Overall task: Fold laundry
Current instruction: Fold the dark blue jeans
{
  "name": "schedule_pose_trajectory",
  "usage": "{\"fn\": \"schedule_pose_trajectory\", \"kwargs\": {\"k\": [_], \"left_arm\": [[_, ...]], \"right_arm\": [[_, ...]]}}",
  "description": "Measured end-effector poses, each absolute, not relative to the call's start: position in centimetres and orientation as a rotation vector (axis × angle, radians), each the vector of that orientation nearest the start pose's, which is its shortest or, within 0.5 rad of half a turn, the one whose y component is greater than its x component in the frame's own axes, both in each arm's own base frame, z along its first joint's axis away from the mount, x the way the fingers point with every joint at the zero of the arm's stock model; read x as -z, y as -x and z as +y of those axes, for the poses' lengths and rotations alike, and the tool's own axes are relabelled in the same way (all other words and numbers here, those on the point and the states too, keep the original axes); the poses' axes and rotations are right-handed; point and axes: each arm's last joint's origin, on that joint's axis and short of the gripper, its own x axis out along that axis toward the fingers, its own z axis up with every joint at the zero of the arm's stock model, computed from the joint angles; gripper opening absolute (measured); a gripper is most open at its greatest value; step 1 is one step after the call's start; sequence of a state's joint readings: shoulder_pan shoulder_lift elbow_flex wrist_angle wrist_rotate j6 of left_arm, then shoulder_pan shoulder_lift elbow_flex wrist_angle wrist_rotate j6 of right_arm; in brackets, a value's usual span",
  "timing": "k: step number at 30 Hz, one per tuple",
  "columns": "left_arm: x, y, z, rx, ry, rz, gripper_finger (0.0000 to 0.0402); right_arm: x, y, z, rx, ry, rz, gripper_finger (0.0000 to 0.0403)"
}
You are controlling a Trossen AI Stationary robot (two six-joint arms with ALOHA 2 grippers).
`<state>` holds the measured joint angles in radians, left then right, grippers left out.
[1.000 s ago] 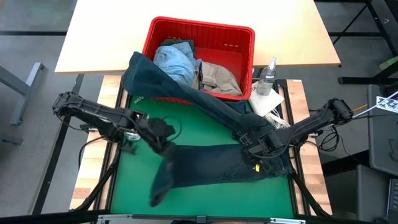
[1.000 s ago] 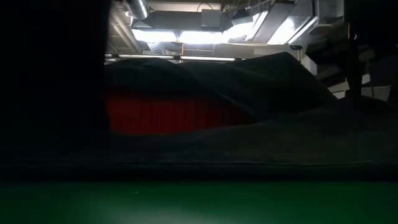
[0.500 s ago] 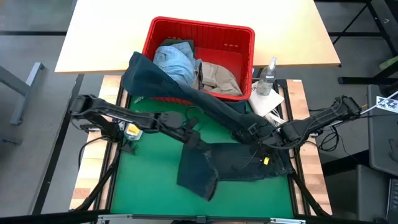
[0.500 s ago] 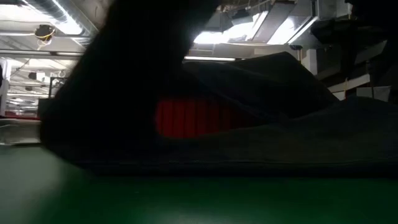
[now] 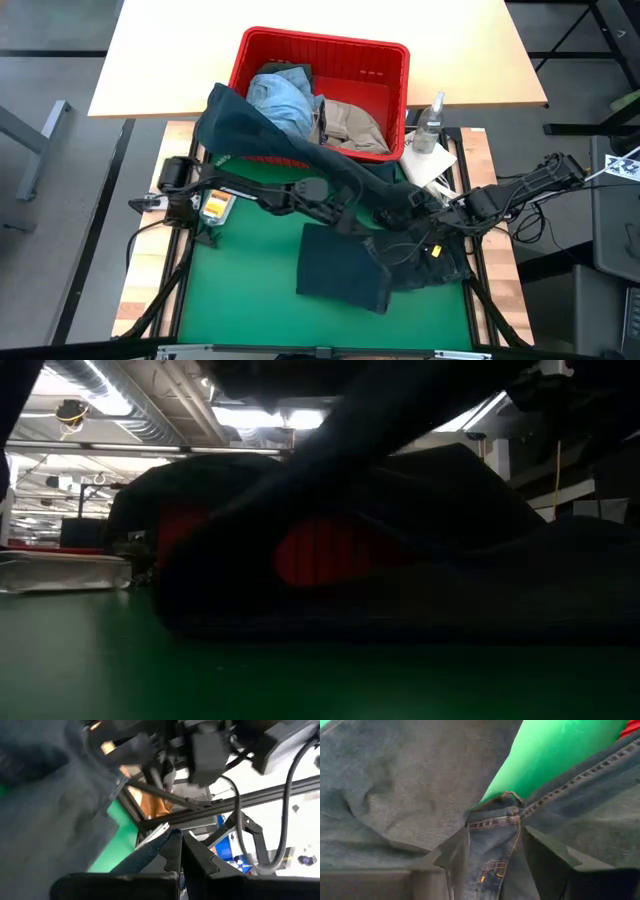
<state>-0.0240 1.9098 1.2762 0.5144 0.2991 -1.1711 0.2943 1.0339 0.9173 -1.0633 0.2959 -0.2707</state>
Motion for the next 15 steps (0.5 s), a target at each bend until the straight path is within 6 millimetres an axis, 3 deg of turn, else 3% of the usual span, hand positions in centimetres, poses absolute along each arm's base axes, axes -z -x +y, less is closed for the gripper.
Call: {"fn": "schedule_pose_trajectory", "kwargs": {"k": [7, 15], "left_arm": [[-24.4, -47.9, -2.1, 0.26, 1.087, 0.251, 0.0], [-20.3, -50.9, -2.0, 0.214, 1.101, 0.312, 0.0]], "right_arm": [[-27.4, -16.2, 4.0, -0.15, 0.59, 1.142, 0.0186], [-27.5, -16.0, 3.9, -0.147, 0.595, 1.152, 0.0186]]}}
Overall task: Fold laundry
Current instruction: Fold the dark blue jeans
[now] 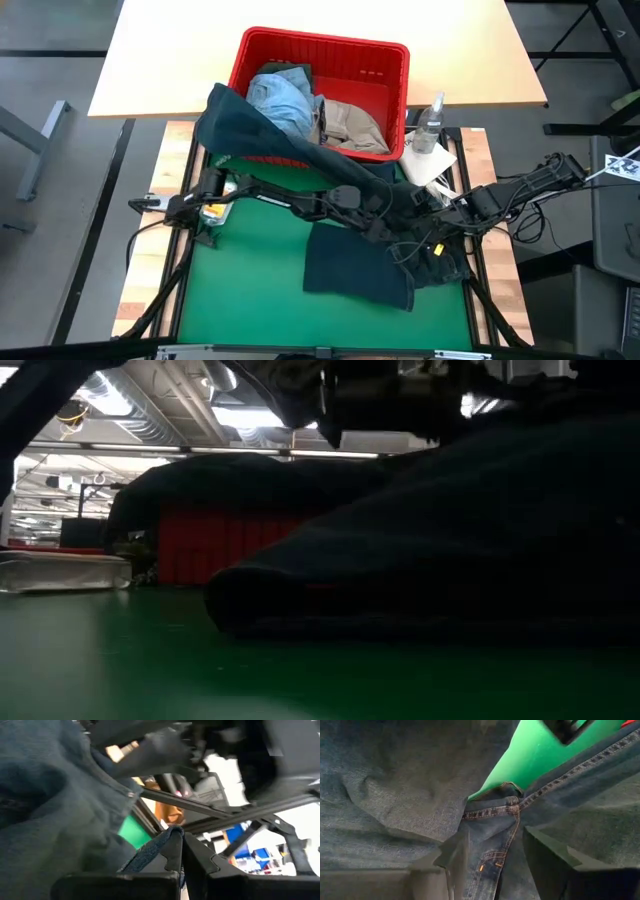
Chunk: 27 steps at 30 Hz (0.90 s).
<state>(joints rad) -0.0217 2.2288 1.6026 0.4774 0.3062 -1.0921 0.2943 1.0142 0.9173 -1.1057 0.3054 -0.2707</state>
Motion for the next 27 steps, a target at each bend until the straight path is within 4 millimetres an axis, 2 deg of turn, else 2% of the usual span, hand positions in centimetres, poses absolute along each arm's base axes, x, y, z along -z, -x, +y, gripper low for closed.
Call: {"fn": "schedule_pose_trajectory", "kwargs": {"k": [7, 14, 18, 27], "left_arm": [[-18.0, -51.5, -0.2, 0.121, 1.141, 0.317, 0.0], [-17.8, -51.6, 0.2, 0.102, 1.136, 0.304, 0.0003], [-17.8, -51.6, 0.2, 0.102, 1.133, 0.304, 0.0031], [-17.8, -51.5, 0.6, 0.141, 1.077, 0.315, 0.0121]], "right_arm": [[-27.5, -16.0, 3.9, -0.147, 0.595, 1.152, 0.0186], [-27.5, -16.0, 3.9, -0.146, 0.594, 1.148, 0.0186], [-27.5, -16.0, 3.9, -0.146, 0.594, 1.148, 0.0186], [-27.5, -16.0, 3.9, -0.147, 0.594, 1.148, 0.0186]]}}
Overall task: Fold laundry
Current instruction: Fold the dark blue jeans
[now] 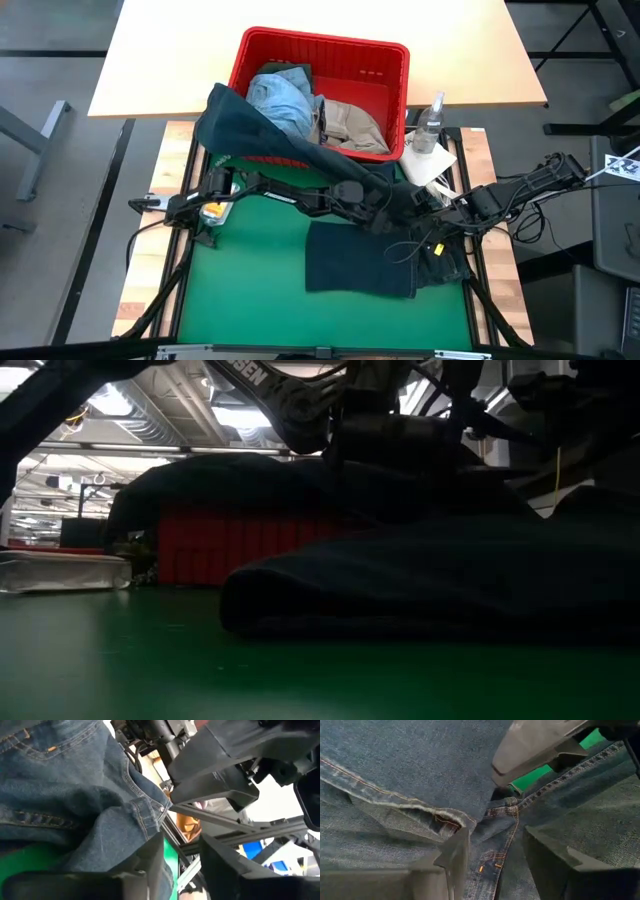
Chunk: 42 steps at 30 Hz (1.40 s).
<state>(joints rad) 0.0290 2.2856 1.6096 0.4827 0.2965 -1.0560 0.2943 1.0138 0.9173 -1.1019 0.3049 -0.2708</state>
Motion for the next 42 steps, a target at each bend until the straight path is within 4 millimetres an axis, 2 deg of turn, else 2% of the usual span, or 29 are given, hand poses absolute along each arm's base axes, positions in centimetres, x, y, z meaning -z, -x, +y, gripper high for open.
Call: {"fn": "schedule_pose_trajectory", "kwargs": {"k": [4, 7, 14, 22, 31, 34, 37, 42], "left_arm": [[-17.8, -51.5, 1.3, 0.198, 1.03, 0.335, 0.0139], [-18.0, -51.3, 2.0, 0.277, 0.962, 0.355, 0.0134], [-18.1, -50.8, 3.8, 0.438, 0.987, 0.445, 0.009], [-18.0, -50.6, 3.7, 0.523, 0.992, 0.509, 0.001], [-18.5, -50.3, 3.9, 0.507, 1.042, 0.555, 0.0001], [-19.8, -49.6, 4.2, 0.47, 1.016, 0.572, 0.0001], [-22.0, -48.5, 4.3, 0.413, 0.951, 0.589, 0.0001], [-24.8, -45.9, 3.3, 0.238, 0.795, 0.681, 0.0001]], "right_arm": [[-27.5, -16.0, 3.9, -0.147, 0.593, 1.148, 0.0186], [-27.5, -16.0, 4.0, -0.148, 0.593, 1.148, 0.0186], [-27.5, -16.0, 4.0, -0.148, 0.593, 1.148, 0.0186], [-27.5, -16.0, 4.0, -0.149, 0.592, 1.148, 0.0186], [-27.5, -16.0, 4.0, -0.149, 0.592, 1.148, 0.0186], [-27.5, -16.0, 4.0, -0.156, 0.588, 1.149, 0.0186], [-27.5, -16.0, 4.0, -0.155, 0.587, 1.148, 0.0186], [-27.5, -16.0, 4.0, -0.154, 0.587, 1.148, 0.0186]]}}
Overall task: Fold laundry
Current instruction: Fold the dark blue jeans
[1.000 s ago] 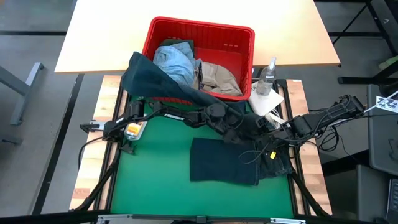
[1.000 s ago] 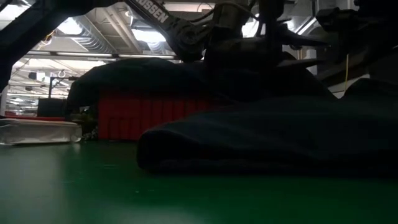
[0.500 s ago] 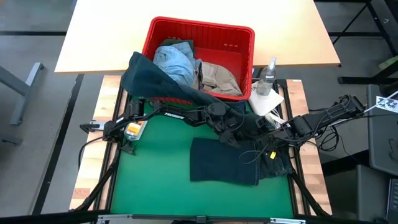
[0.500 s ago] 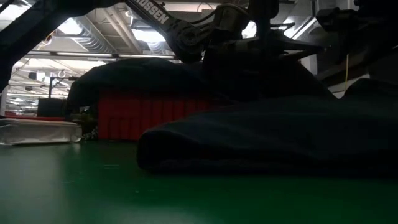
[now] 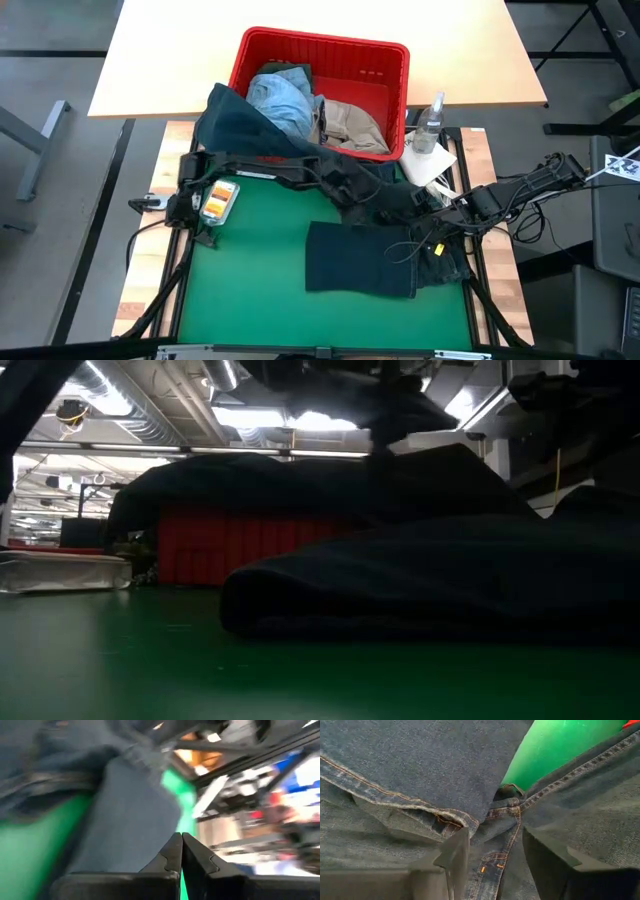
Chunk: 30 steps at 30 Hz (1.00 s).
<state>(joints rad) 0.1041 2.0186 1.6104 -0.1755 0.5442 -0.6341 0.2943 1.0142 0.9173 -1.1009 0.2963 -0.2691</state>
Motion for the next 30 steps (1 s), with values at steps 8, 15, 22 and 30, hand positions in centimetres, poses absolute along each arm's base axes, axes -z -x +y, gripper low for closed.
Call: {"fn": "schedule_pose_trajectory", "kwargs": {"k": [8, 15, 22, 30], "left_arm": [[-24.5, -43.2, -1.3, 0.151, 0.634, 0.952, 0.0003], [-22.3, -41.3, -5.2, -0.063, 0.358, 1.118, 0.0004], [-18.9, -39.5, -6.6, -0.156, 0.25, 1.198, 0.0004], [-13.9, -36.6, -6.3, -0.215, 0.325, 1.289, 0.0005]], "right_arm": [[-27.5, -16.1, 4.0, -0.146, 0.589, 1.144, 0.0186], [-27.5, -16.1, 4.0, -0.144, 0.589, 1.141, 0.0186], [-27.5, -16.1, 4.0, -0.143, 0.589, 1.14, 0.0186], [-27.6, -16.2, 4.0, -0.142, 0.586, 1.128, 0.0186]]}}
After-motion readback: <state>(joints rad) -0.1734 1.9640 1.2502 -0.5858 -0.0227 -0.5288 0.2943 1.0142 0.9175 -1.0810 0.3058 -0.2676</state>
